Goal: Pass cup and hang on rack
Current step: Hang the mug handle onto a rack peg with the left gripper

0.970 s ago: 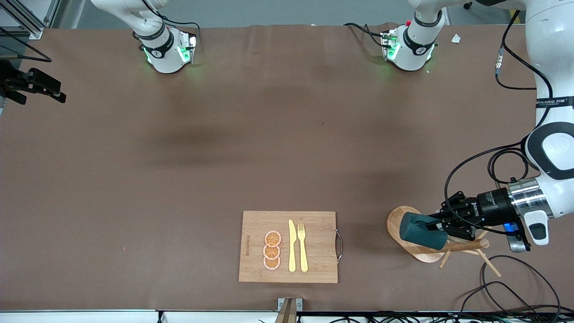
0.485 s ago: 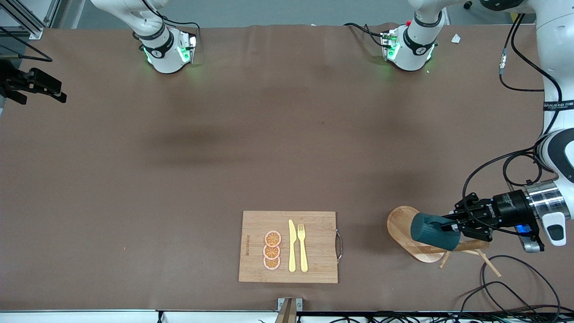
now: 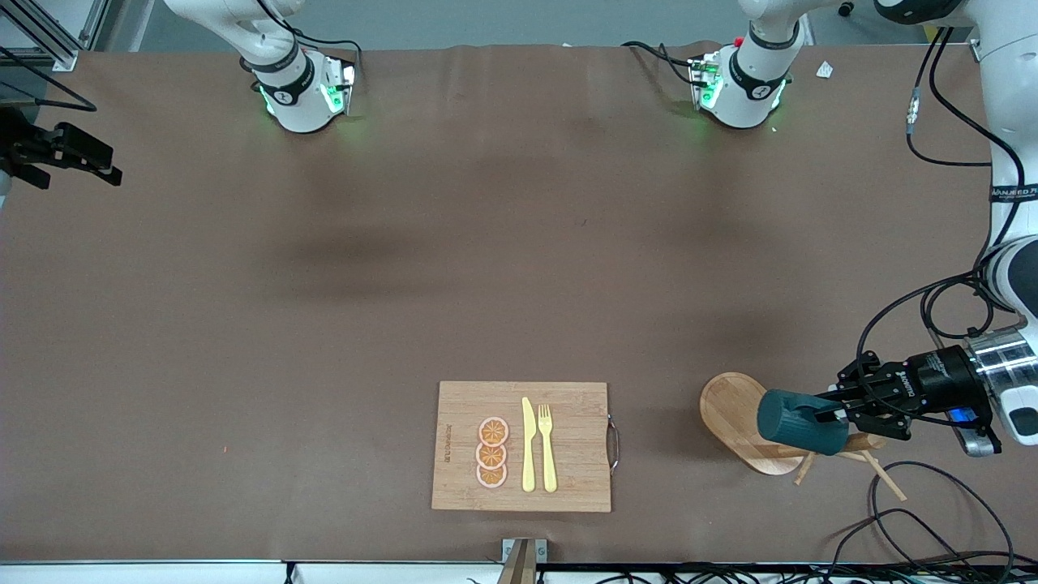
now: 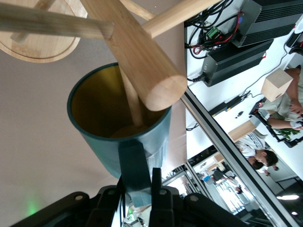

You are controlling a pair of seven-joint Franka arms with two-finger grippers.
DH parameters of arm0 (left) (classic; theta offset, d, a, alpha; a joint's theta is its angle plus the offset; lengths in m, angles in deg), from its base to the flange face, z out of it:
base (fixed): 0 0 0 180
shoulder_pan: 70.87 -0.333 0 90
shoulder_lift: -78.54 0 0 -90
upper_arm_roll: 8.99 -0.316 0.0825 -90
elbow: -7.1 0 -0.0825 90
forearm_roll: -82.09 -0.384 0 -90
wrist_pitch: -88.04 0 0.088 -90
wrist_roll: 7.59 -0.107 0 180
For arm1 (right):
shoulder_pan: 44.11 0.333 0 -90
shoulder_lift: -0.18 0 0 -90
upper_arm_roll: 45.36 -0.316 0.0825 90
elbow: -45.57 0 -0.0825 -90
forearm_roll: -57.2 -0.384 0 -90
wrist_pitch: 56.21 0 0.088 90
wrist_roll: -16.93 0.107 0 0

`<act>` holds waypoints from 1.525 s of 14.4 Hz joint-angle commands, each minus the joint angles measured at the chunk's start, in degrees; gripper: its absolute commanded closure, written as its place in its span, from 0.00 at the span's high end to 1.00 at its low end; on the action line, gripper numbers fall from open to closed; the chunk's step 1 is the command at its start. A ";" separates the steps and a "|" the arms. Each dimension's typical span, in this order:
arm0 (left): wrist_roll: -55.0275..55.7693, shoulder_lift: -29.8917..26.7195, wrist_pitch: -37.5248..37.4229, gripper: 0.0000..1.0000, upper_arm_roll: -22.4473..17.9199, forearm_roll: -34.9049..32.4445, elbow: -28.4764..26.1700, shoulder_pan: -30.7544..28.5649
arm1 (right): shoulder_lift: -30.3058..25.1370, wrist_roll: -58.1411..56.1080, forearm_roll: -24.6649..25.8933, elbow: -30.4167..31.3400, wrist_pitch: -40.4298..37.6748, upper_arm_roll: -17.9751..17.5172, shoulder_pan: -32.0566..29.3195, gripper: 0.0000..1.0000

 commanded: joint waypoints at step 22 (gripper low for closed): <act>-1.23 1.44 -0.92 0.53 0.29 3.06 -0.01 -2.21 | -1.58 -0.12 1.01 1.09 0.28 0.04 0.40 1.00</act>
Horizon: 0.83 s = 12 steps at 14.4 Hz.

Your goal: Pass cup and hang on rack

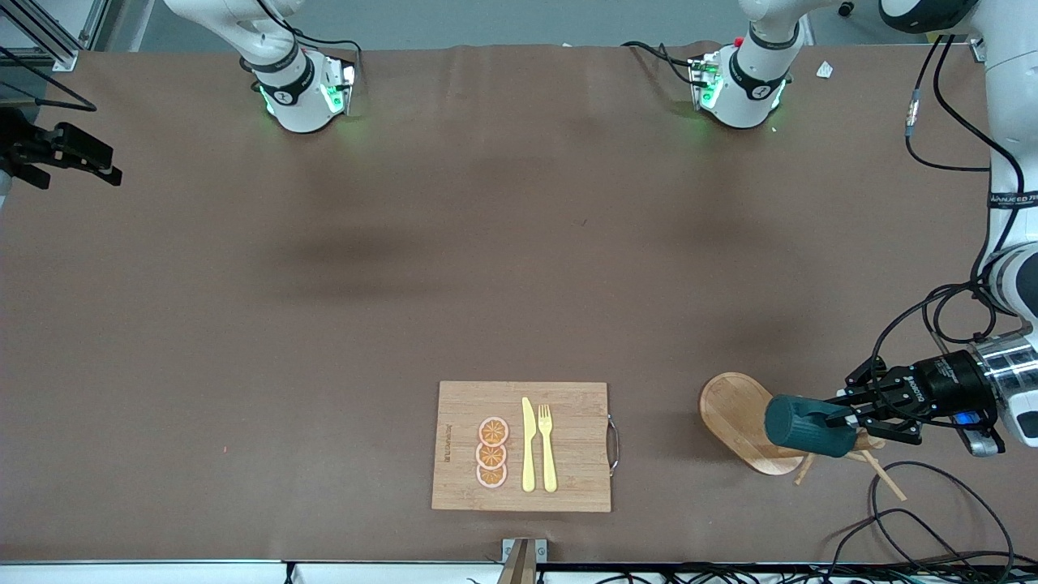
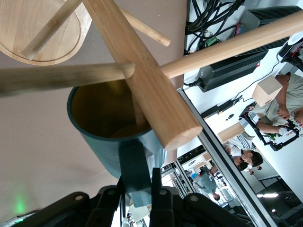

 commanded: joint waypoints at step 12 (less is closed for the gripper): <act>-0.08 -10.98 -3.35 1.00 1.94 -12.10 0.01 1.83 | -1.58 -0.11 1.00 1.09 0.36 -0.05 0.40 1.00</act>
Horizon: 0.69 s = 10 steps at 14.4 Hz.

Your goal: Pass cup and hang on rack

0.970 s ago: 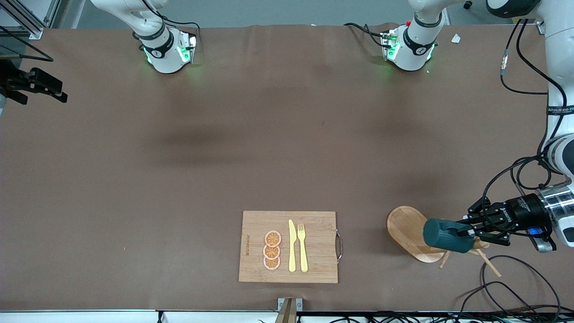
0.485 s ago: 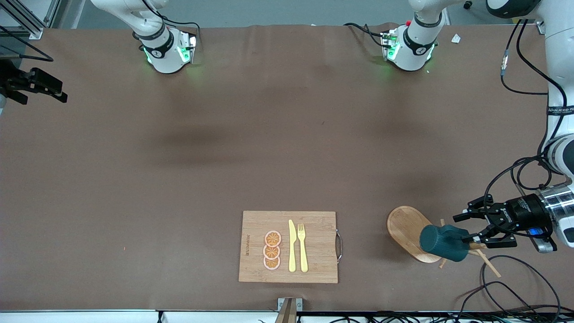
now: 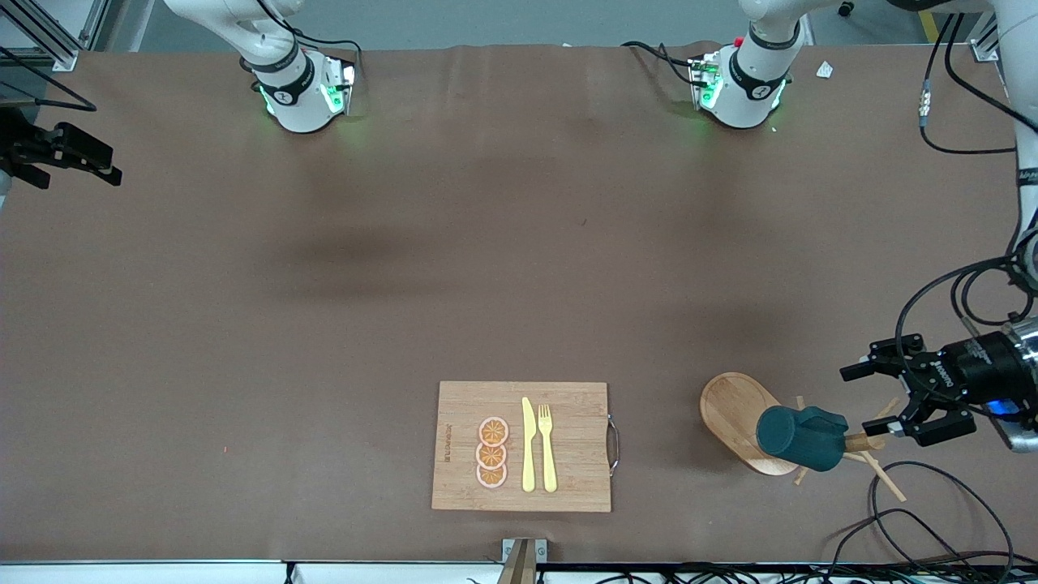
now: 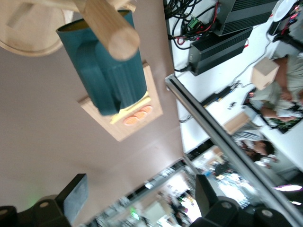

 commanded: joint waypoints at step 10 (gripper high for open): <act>-1.94 -16.00 -14.05 1.00 14.35 -44.19 -1.42 0.79 | -1.57 -0.12 0.98 1.10 0.19 0.05 0.39 1.00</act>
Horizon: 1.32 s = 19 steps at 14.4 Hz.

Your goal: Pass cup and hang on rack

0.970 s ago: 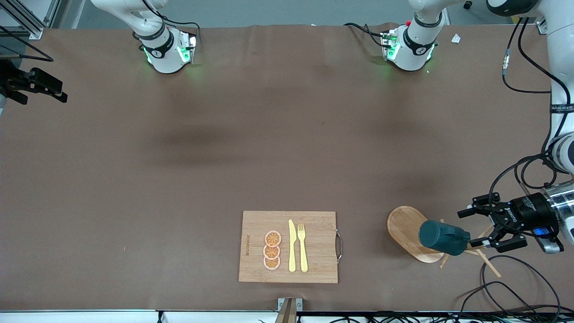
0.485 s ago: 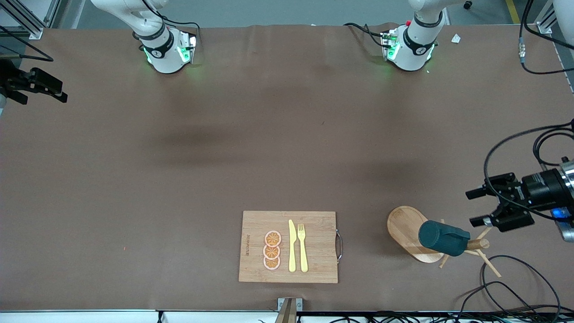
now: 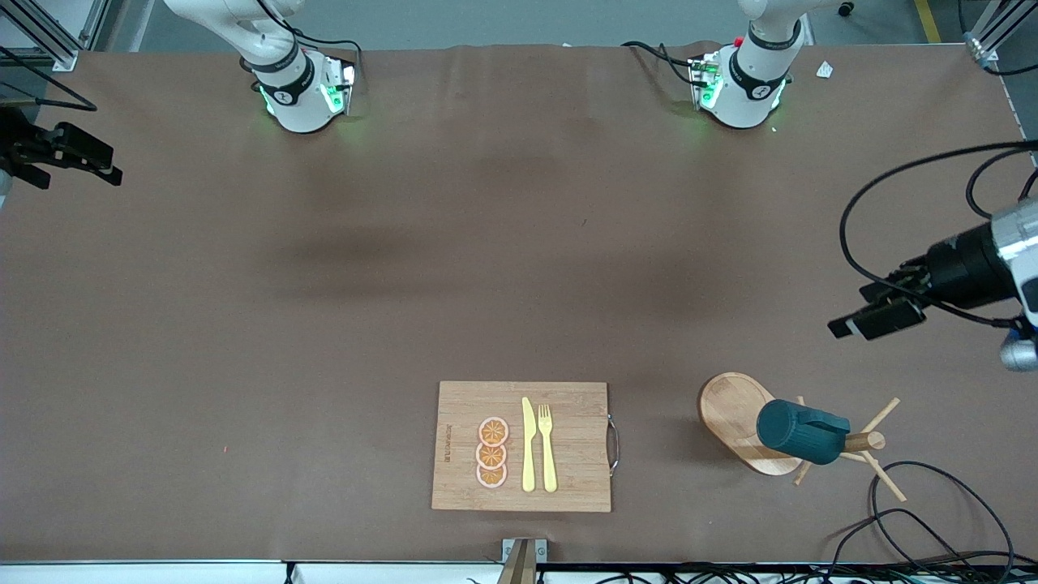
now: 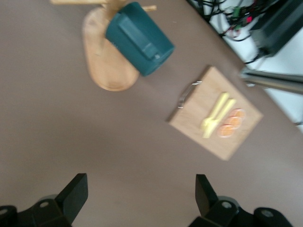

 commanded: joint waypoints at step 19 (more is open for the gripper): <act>-33.15 -26.43 -5.19 1.00 -18.25 -6.31 -22.45 16.86 | -1.56 -0.11 0.98 1.11 0.10 -0.26 0.73 1.00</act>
